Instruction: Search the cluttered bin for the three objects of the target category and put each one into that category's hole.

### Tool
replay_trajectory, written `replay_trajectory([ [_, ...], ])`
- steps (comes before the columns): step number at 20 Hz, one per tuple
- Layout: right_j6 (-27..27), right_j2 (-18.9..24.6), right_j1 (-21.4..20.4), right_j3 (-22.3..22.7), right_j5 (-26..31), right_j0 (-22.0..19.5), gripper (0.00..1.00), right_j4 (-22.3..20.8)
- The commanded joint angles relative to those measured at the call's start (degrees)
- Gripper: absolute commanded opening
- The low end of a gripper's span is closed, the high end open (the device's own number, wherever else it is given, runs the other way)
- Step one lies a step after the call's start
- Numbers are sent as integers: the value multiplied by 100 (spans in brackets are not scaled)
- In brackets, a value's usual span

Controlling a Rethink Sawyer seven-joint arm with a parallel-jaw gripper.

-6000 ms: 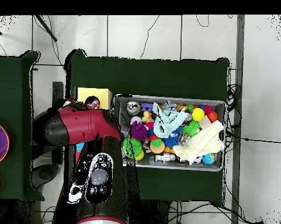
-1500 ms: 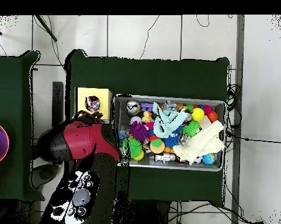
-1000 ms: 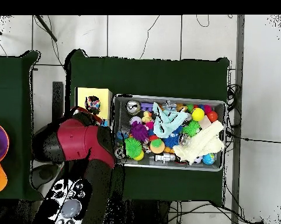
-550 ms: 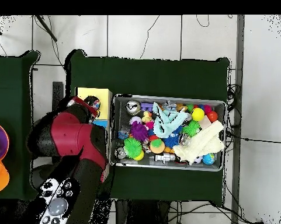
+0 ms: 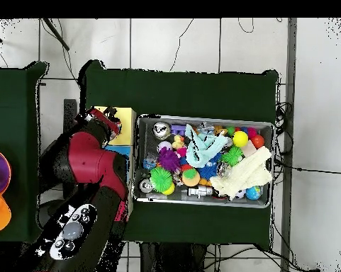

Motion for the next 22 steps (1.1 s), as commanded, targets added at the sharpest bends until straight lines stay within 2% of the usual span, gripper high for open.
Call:
replay_trajectory([
  [1, 1277, 143, 756, 49, -574, 84, 0, 761],
  [5, 1178, 252, 796, 152, -839, 51, 0, 854],
  [8, 1104, 373, 726, 272, -1026, 5, 0, 771],
  [22, 953, 375, 539, 411, -846, 3, 0, 719],
])
